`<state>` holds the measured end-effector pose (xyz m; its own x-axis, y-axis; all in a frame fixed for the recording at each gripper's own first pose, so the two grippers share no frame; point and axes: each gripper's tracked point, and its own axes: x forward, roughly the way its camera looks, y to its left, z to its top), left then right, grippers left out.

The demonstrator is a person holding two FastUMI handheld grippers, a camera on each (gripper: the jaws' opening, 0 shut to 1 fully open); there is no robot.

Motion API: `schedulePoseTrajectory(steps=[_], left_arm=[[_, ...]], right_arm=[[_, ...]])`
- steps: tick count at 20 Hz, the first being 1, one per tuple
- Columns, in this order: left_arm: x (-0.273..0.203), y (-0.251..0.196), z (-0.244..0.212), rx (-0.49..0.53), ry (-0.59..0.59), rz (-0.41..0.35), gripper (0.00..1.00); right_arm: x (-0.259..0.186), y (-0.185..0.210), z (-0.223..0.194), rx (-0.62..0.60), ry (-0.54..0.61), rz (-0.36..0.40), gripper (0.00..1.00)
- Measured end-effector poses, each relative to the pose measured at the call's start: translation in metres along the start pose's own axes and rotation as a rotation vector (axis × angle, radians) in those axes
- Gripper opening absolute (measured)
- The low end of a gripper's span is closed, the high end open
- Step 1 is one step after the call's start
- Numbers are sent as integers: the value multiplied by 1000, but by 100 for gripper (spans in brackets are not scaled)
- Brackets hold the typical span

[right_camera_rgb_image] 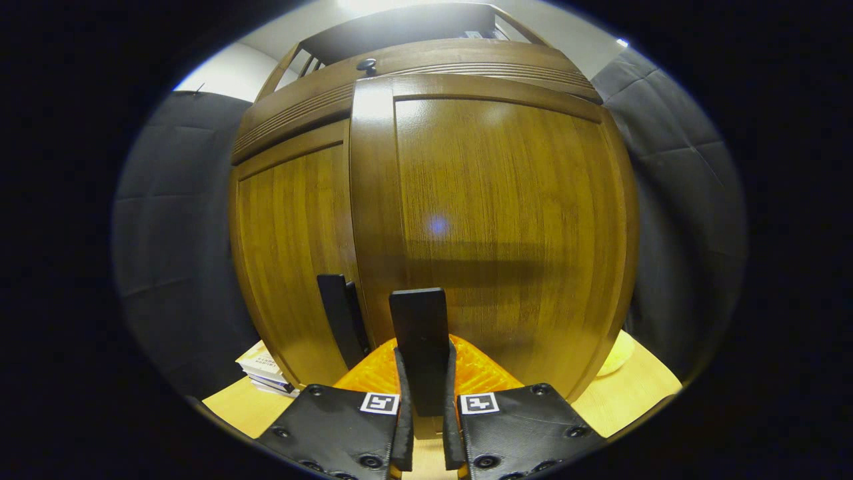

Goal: Open the right door of the double-door shoe cabinet with the right hand, and open the left door with the left hand.

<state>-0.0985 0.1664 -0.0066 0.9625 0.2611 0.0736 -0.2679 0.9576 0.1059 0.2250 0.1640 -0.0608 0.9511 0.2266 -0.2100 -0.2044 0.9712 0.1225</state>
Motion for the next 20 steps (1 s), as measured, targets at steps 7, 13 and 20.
schedulePoseTrajectory(steps=[7, 13, 20], left_arm=[[-6, -9, 7, -21, -16, -90, 97], [-1, -11, 11, -42, -22, -169, 97], [1, -19, 14, -65, -28, -260, 97]], right_arm=[[-35, -11, -3, 8, 11, 29, 19], [-64, -24, -4, 7, 25, 33, 19], [-101, -48, -8, 9, 33, 24, 19]])
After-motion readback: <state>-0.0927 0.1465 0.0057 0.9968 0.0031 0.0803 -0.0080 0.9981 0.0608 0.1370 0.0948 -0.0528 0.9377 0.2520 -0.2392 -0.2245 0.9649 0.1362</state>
